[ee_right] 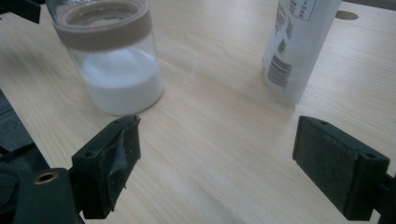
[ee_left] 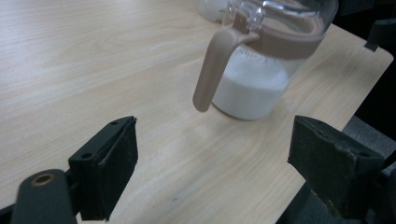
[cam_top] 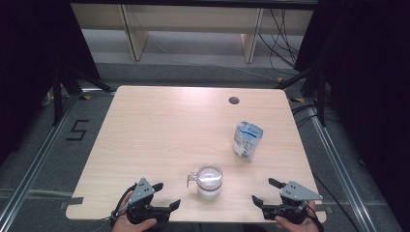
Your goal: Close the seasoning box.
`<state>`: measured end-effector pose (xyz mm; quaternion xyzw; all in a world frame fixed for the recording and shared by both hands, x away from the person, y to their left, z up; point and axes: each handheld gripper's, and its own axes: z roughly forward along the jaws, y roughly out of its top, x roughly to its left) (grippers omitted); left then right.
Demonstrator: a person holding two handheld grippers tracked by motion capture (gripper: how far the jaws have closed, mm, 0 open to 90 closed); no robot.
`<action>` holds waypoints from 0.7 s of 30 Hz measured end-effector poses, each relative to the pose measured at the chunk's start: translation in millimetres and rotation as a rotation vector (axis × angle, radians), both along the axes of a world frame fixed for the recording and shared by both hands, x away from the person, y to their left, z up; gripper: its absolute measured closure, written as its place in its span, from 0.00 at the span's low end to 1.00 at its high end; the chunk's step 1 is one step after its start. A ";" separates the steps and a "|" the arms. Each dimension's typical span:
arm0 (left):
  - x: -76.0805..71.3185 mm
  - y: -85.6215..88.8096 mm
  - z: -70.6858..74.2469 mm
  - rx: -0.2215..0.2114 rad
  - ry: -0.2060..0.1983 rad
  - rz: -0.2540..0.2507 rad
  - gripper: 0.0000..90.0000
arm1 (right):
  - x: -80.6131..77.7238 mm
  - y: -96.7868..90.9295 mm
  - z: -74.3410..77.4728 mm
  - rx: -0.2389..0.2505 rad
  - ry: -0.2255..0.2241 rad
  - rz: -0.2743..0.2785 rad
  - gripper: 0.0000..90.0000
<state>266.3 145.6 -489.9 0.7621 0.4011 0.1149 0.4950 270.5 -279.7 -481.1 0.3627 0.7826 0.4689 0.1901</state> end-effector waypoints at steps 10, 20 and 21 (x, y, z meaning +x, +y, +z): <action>-8.8 1.5 -6.0 0.024 0.005 0.002 0.17 | -7.5 -2.6 -5.5 -0.083 0.005 0.013 0.18; -9.4 2.6 -11.3 0.059 0.020 0.029 0.17 | -13.9 -0.8 -8.6 -0.110 0.022 0.032 0.18; -9.8 2.2 -11.2 0.064 0.019 0.031 0.17 | -14.1 -0.4 -8.8 -0.104 0.036 0.039 0.18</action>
